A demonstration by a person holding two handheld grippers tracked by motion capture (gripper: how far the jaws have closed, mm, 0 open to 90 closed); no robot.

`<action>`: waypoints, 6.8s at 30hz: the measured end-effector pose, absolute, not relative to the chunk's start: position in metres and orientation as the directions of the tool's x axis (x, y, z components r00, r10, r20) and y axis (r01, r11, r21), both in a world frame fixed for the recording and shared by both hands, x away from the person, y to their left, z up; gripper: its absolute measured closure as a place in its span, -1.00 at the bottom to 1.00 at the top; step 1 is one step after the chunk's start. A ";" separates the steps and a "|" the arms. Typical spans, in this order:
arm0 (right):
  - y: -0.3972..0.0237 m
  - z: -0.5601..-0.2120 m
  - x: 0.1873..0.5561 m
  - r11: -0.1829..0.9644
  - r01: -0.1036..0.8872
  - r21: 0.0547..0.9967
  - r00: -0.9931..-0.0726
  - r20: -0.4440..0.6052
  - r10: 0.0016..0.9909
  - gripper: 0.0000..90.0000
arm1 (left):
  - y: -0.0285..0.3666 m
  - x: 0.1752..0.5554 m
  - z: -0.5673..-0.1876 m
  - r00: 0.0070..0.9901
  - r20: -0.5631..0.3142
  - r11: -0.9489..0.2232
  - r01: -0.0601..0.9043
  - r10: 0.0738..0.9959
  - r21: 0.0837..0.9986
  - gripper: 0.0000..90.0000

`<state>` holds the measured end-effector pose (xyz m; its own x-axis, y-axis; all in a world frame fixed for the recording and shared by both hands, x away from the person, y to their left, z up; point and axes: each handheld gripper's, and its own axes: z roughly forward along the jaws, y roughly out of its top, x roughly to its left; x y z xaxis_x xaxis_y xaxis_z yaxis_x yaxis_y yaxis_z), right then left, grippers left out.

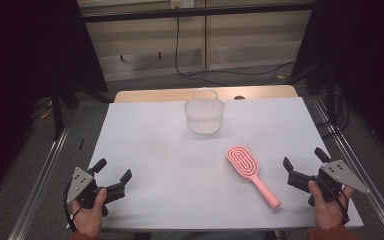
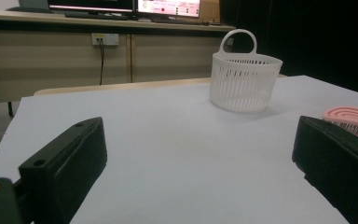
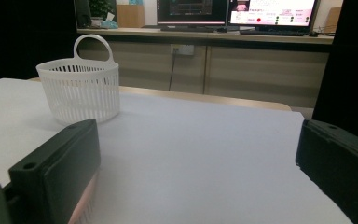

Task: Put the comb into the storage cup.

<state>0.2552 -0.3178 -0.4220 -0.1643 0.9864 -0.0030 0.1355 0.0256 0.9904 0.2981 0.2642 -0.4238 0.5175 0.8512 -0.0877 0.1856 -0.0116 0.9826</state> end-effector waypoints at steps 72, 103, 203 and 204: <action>-0.264 -0.413 0.300 0.095 0.254 0.962 -0.495 0.045 0.868 -0.98 | 0.259 0.299 -0.424 0.571 -0.092 -0.022 0.189 0.816 0.982 -0.94; -0.233 -0.396 0.343 0.241 0.522 0.818 -0.557 0.113 0.823 -0.93 | 0.259 0.301 -0.423 0.589 -0.077 -0.031 0.171 0.804 0.985 -0.93; -0.188 -0.427 0.407 0.447 0.861 0.244 -0.487 0.141 0.862 -0.62 | 0.260 0.301 -0.425 0.595 -0.057 -0.071 0.190 0.802 0.979 -0.93; -0.188 -0.427 0.406 0.447 0.860 0.245 -0.488 0.140 0.862 -0.62 | 0.260 0.302 -0.425 0.595 -0.059 -0.069 0.190 0.802 0.979 -0.93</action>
<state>0.4063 -0.1878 -0.4273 -0.4875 0.8618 0.1403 0.8604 0.4469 0.2450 0.3016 0.2601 -0.4250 0.5950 0.8016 -0.0588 0.1900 -0.0692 0.9793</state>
